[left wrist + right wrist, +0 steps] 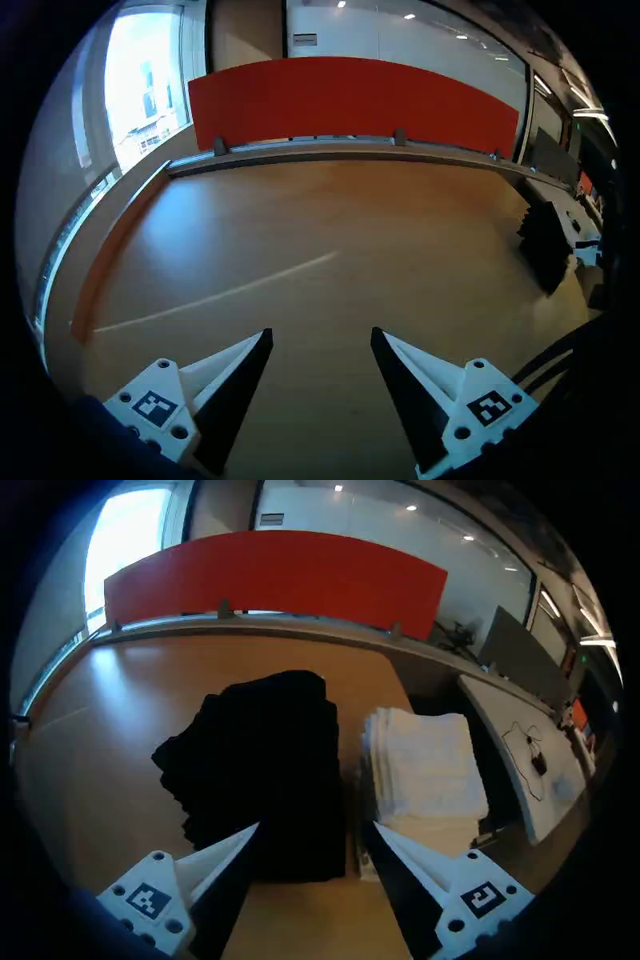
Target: Fold towel
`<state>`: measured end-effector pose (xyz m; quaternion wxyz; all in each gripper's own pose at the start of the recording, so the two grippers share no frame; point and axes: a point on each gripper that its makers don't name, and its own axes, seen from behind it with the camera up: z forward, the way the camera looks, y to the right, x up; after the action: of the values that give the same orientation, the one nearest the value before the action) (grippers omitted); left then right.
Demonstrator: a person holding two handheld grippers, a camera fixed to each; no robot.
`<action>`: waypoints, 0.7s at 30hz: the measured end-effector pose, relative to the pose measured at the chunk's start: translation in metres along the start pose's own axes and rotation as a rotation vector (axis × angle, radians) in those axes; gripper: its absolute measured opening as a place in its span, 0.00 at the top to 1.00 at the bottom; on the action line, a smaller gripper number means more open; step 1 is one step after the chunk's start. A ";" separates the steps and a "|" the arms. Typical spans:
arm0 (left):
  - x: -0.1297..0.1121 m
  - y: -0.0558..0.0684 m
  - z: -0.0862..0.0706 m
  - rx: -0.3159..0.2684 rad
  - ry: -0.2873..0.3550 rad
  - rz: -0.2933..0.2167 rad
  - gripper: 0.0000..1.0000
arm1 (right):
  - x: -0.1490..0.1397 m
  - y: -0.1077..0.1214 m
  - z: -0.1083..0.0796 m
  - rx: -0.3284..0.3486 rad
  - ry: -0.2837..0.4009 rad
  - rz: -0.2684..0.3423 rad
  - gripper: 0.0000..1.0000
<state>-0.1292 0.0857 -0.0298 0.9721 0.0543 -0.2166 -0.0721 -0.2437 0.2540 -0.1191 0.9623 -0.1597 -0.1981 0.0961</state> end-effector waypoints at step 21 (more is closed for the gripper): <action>0.024 -0.023 0.000 0.001 0.063 -0.025 0.09 | 0.066 -0.050 -0.038 0.013 0.191 0.047 0.08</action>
<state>-0.1107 0.0594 -0.0232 0.9774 0.0599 -0.1853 -0.0822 -0.1621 0.2133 -0.1118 0.9753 -0.1665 -0.1008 0.1041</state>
